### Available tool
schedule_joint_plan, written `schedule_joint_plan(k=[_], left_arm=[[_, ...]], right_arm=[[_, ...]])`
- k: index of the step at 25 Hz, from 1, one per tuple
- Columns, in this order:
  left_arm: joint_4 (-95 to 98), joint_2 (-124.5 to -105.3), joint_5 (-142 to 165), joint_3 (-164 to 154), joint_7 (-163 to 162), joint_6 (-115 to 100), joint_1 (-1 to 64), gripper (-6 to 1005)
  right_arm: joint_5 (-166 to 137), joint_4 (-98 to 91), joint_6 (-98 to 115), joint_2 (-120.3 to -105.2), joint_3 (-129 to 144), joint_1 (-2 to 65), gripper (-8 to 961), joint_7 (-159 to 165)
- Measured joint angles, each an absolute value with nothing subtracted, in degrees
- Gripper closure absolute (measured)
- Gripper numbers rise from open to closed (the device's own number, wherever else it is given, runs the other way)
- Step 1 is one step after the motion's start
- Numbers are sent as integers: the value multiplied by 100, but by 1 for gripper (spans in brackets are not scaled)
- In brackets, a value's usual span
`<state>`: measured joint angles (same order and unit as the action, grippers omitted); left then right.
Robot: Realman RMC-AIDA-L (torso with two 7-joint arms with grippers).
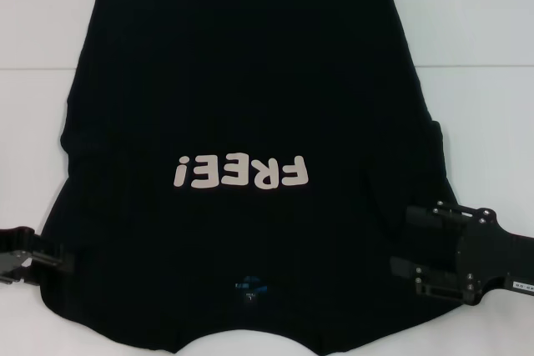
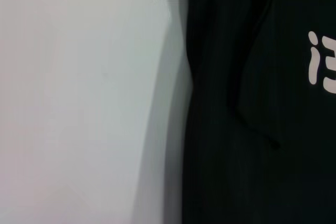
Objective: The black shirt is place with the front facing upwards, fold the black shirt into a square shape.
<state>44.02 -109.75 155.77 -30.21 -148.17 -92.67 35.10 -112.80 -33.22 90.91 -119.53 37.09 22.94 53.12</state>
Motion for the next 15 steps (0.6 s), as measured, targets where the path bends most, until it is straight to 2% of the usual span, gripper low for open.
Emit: schedule_joint_plan(k=[10, 15], left_arm=[[4419, -10978, 15597, -3086, -14703, -9168, 3467, 410], [4421, -10977, 15606, -3139, -14696, -9163, 3463, 625]], right_arm=[[-11258, -3352, 9107, -11953, 3709, 2298, 178, 5326], [-11258, -3357, 9131, -11953, 3708, 2316, 178, 5326]])
